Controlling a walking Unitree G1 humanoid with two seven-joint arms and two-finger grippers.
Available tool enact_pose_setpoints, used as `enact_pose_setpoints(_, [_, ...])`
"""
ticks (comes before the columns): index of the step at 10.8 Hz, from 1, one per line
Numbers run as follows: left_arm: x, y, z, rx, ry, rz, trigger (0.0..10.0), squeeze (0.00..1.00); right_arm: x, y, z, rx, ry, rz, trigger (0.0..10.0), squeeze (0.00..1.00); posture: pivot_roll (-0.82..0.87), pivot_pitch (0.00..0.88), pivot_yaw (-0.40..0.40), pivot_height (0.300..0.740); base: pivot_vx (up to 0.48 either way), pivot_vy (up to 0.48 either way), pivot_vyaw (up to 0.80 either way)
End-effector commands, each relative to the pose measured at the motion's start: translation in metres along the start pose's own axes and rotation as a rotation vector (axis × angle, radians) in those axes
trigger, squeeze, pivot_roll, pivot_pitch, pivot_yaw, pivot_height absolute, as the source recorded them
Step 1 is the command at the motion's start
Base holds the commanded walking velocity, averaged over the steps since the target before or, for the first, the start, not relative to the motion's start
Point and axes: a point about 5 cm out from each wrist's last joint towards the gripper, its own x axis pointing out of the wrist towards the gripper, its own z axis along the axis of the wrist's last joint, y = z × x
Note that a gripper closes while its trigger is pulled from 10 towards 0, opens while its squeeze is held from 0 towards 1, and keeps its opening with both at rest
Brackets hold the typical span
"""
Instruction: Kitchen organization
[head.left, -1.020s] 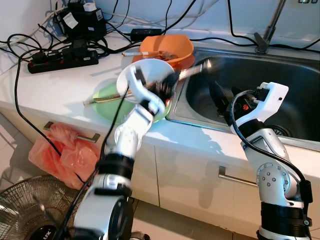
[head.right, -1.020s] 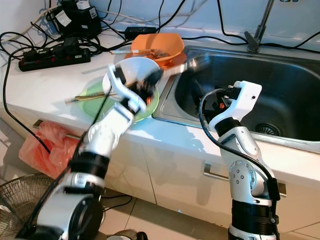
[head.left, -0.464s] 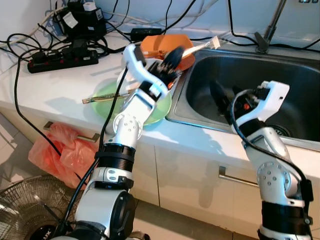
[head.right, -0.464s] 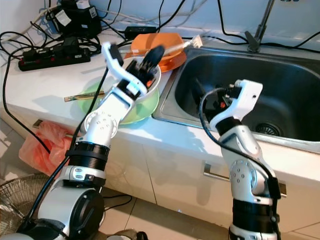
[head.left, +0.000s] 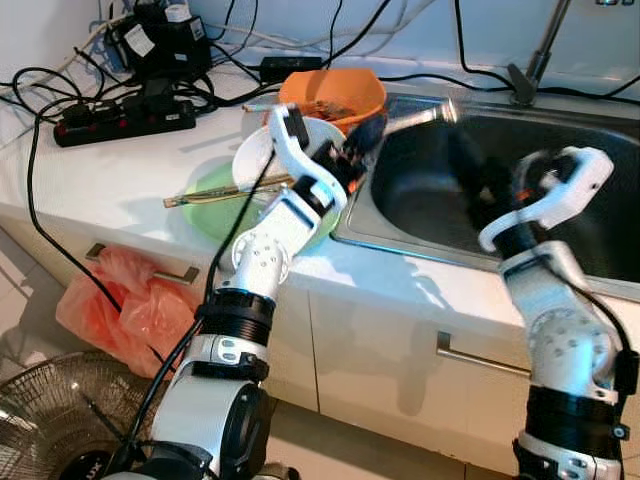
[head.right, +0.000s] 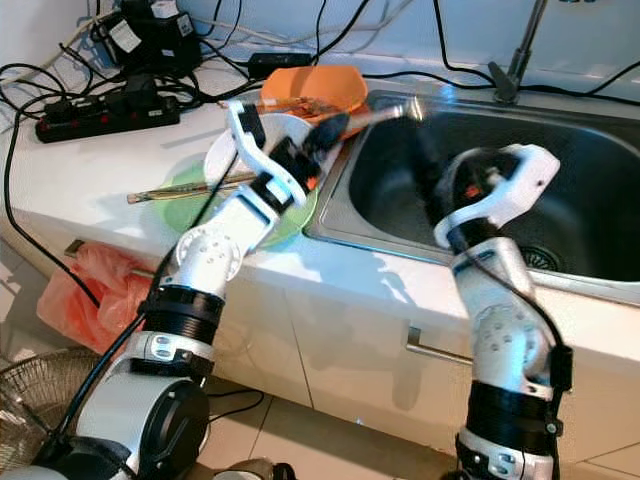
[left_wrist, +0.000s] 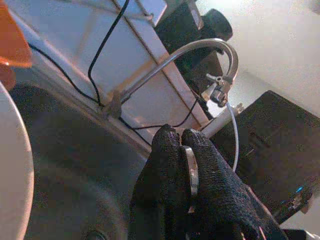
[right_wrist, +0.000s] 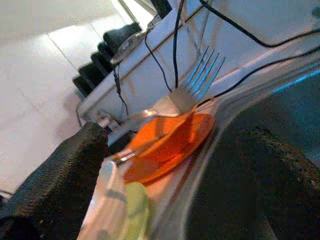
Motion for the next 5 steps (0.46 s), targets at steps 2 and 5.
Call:
enact_pose_setpoints(2, [0.0225, -0.0321, -0.048, -0.204, 0.043, -0.113, 0.0, 0.0, 0.0033, 0.0053, 0.0029, 0.107, -0.006, 0.023, 10.0, 0.0, 0.03, 0.045, 0.084, 0.74, 0.0, 0.0, 0.0])
enact_pose_setpoints(5, [0.0249, -0.0373, -0.0521, -0.278, 0.056, -0.142, 0.0, 0.0, 0.0086, 0.0098, -0.0039, 0.173, 0.022, 0.036, 10.0, 0.0, 0.04, 0.045, 0.083, 0.74, 0.0, 0.0, 0.0])
